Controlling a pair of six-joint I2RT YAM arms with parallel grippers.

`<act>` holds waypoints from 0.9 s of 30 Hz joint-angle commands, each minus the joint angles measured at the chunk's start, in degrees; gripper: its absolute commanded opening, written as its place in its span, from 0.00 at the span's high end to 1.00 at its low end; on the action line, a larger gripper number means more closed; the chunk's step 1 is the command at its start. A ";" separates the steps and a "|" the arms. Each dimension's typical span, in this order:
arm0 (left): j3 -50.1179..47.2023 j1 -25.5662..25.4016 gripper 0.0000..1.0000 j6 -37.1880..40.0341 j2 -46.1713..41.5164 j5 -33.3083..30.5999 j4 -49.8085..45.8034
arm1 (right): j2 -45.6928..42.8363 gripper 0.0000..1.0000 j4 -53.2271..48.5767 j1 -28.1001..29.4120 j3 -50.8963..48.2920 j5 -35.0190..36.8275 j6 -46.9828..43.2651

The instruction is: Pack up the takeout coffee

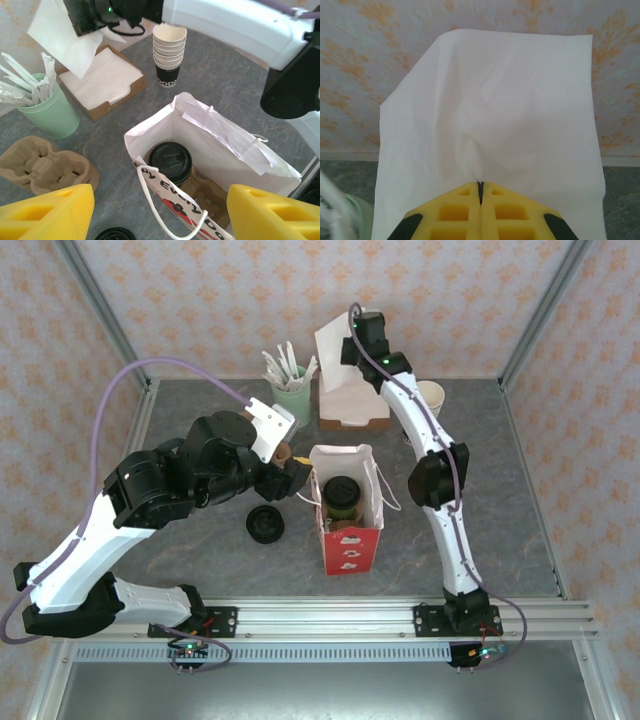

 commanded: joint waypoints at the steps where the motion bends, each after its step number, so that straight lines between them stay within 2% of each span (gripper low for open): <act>1: -0.79 -0.28 0.28 -0.80 -1.76 -3.24 1.24 | -8.39 1.00 -3.38 0.98 2.32 -1.68 0.19; 6: -6.67 -0.14 0.24 -2.11 -2.60 -10.84 5.05 | -17.51 1.00 -11.98 2.01 2.10 -2.54 0.67; 8: -8.46 0.04 0.22 -2.96 -2.82 -11.30 6.79 | -21.31 1.00 -15.52 2.56 1.80 -2.50 1.47; 12: -12.43 0.73 0.10 -7.12 -3.48 -10.41 11.66 | -29.00 1.00 -26.47 3.16 3.92 -2.47 7.18; 14: -13.81 1.01 0.06 -8.82 -3.38 -8.89 13.55 | -34.92 1.00 -27.43 3.62 -0.63 -2.45 10.31; 16: -14.92 1.23 0.00 -10.64 -3.19 -8.27 14.91 | -42.02 1.00 -25.27 3.76 -8.51 -5.80 13.31; 19: -16.14 1.38 0.00 -12.44 -3.28 -7.82 16.30 | -49.65 1.00 -23.17 3.98 -17.01 -10.47 18.03; 23: -17.87 1.53 0.00 -14.34 -4.10 -8.71 16.93 | -56.55 1.00 -24.05 4.24 -23.71 -18.68 24.50; 27: -19.56 1.90 0.00 -15.42 -5.20 -8.70 16.60 | -64.35 1.00 -17.92 5.24 -36.12 -25.59 32.94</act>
